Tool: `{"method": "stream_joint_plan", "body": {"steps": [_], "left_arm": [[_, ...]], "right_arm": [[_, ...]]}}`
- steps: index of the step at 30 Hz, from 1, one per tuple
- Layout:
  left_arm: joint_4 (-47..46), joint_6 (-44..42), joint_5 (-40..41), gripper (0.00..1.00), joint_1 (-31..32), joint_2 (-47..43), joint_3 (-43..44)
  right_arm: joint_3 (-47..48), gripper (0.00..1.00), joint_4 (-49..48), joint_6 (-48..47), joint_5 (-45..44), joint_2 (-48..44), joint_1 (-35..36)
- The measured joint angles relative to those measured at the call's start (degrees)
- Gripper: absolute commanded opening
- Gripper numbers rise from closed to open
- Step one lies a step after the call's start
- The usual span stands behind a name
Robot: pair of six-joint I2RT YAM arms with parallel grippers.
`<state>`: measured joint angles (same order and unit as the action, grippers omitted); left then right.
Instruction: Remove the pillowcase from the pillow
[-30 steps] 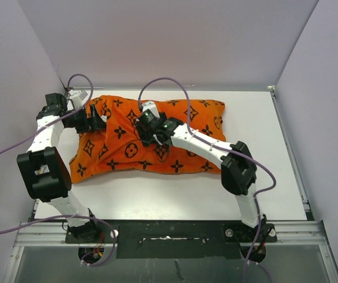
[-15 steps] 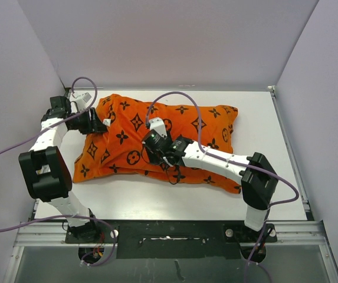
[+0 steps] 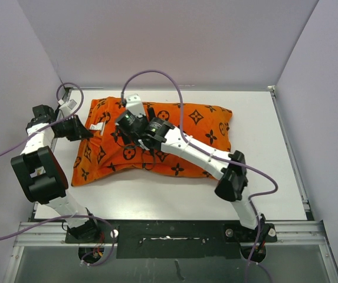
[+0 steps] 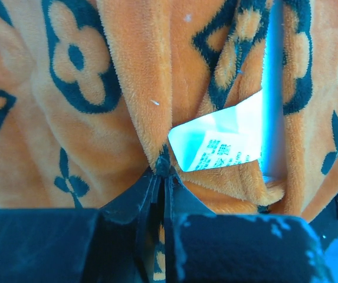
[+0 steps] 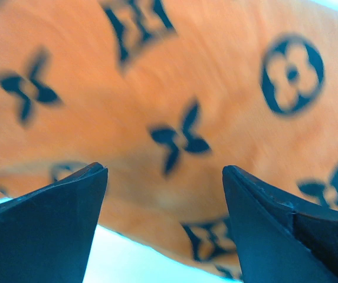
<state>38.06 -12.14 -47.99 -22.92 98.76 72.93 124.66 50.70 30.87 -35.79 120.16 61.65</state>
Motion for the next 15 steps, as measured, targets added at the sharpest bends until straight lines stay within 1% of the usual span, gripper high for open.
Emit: {"method": "stream_joint_plan", "body": {"steps": [1, 3, 5, 10, 15], "left_arm": [[0.5, -0.3, -0.7, 0.00, 0.0, -0.1, -0.3], [1.5, -0.9, -1.7, 0.00, 0.0, -0.5, -1.0], [3.0, -2.0, -2.5, 0.00, -0.1, -1.2, -1.8], [7.1, -5.9, -3.3, 0.00, -0.1, -4.6, -4.3], [9.4, -9.2, -3.4, 0.00, -0.1, -6.9, -5.9]], "right_arm": [[5.6, 0.86, -0.2, -1.1, 0.0, 3.4, 0.3], [13.6, 0.87, -1.1, -3.1, 0.2, 8.9, 0.7], [18.1, 0.87, -3.1, -5.1, 0.7, 13.3, 0.8], [17.0, 0.87, -7.9, -8.0, 2.8, 18.0, 1.1], [16.4, 0.87, -11.2, -9.5, 4.2, 19.1, 1.1]]}}
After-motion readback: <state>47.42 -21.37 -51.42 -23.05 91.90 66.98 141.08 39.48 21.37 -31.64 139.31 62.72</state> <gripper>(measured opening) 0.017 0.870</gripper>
